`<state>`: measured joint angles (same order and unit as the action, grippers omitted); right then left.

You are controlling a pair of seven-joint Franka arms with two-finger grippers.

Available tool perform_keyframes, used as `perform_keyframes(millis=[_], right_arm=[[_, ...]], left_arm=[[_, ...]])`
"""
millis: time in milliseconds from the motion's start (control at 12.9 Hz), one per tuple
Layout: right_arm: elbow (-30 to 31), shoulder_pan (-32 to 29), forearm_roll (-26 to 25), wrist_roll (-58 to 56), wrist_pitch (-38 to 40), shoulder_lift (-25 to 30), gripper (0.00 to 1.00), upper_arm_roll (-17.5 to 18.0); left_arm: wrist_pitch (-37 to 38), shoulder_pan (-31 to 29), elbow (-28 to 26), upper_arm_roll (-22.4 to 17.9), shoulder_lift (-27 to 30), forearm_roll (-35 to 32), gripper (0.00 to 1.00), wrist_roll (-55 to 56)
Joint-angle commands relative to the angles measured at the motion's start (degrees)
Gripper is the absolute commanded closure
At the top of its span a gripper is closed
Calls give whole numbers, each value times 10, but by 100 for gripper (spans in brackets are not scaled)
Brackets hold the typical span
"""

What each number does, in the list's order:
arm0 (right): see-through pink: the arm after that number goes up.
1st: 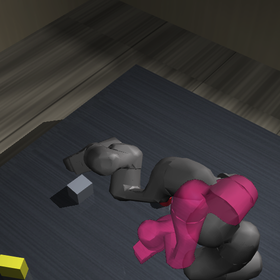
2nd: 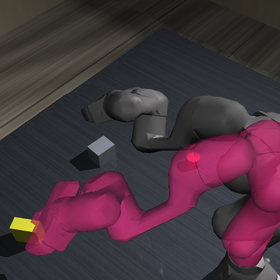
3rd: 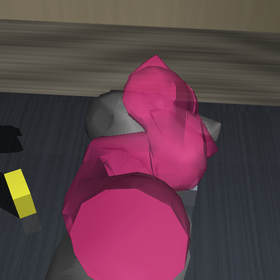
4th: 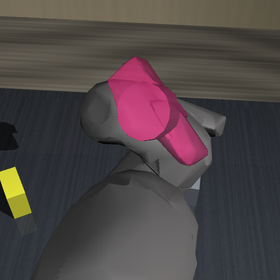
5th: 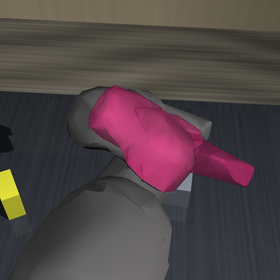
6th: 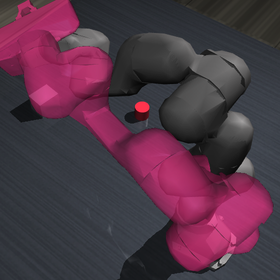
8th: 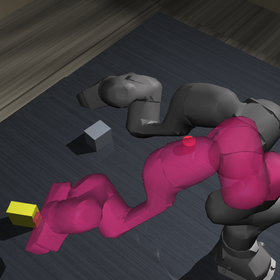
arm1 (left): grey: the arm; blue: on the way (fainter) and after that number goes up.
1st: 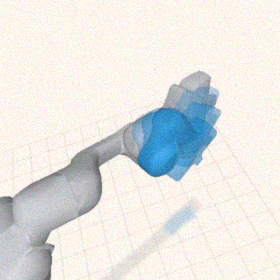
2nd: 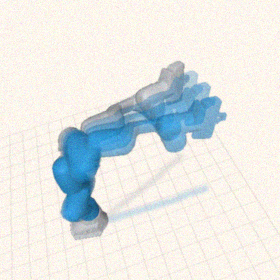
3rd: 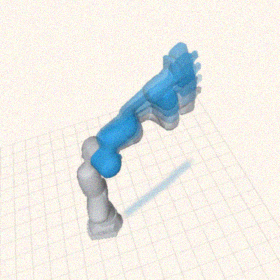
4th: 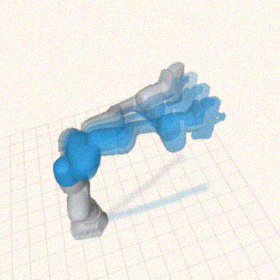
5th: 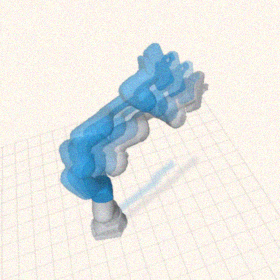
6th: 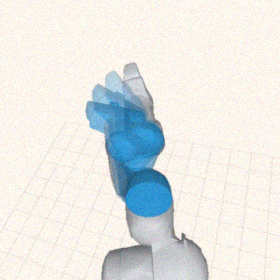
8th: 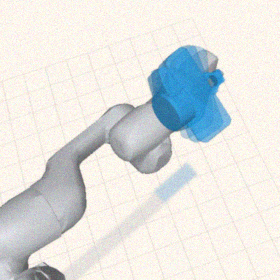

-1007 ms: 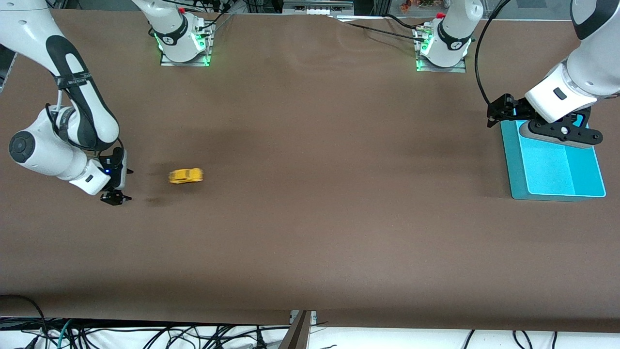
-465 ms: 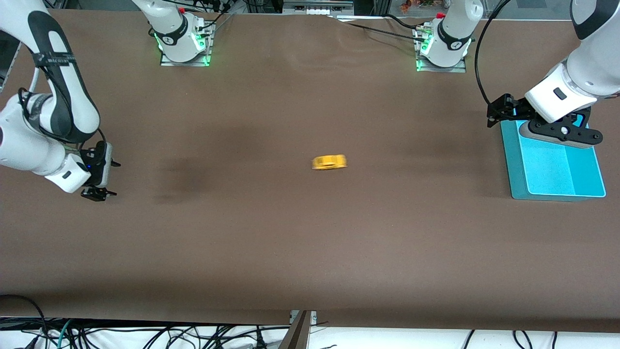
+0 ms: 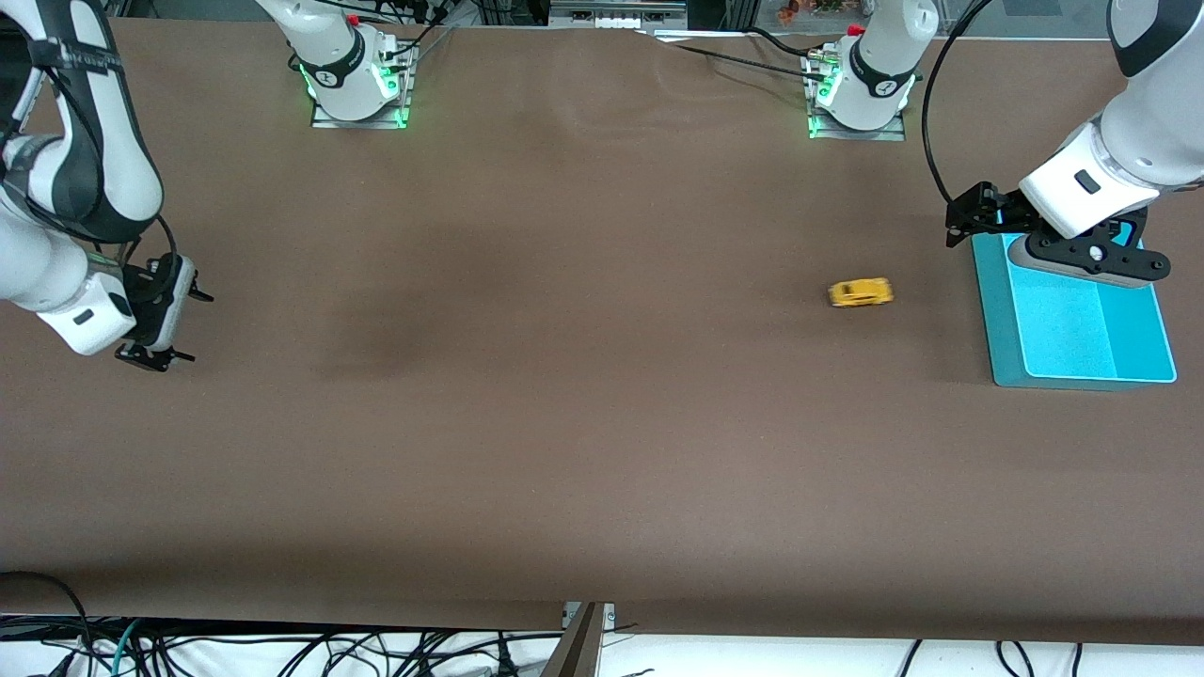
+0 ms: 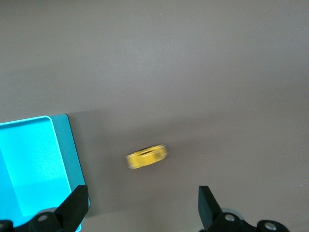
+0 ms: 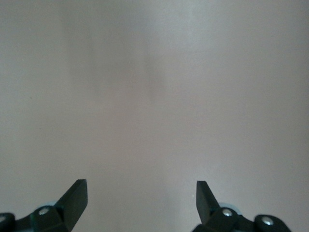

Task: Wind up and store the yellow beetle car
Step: 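Raise the right gripper to rest while the left gripper lowers toward the car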

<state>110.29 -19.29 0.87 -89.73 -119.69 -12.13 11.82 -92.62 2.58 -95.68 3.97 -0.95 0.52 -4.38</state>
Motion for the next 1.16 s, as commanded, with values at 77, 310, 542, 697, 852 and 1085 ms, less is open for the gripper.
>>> perform_keyframes(millis=[77, 310, 542, 697, 852, 1085], right_arm=[[6, 9, 3, 58, 62, 76, 1, 1], [3, 16, 3, 103, 73, 96, 1, 0], [2, 39, -2, 197, 83, 125, 1, -3], [2, 61, -3, 270, 92, 137, 1, -19], [-1, 85, 2, 351, 91, 144, 1, -42], [-17, 111, 3, 503, 115, 163, 1, -59]], left_arm=[[13, 2, 15, 1, -5, -1, 0, 7], [20, 2, 15, 0, -5, 4, 0, 5], [31, 2, 18, -1, -10, 5, 0, 2], [67, 3, 18, -1, -17, 5, 0, -24], [95, -2, 16, -1, -19, 5, 0, -89], [116, -11, 6, -5, -24, -3, 0, -210]])
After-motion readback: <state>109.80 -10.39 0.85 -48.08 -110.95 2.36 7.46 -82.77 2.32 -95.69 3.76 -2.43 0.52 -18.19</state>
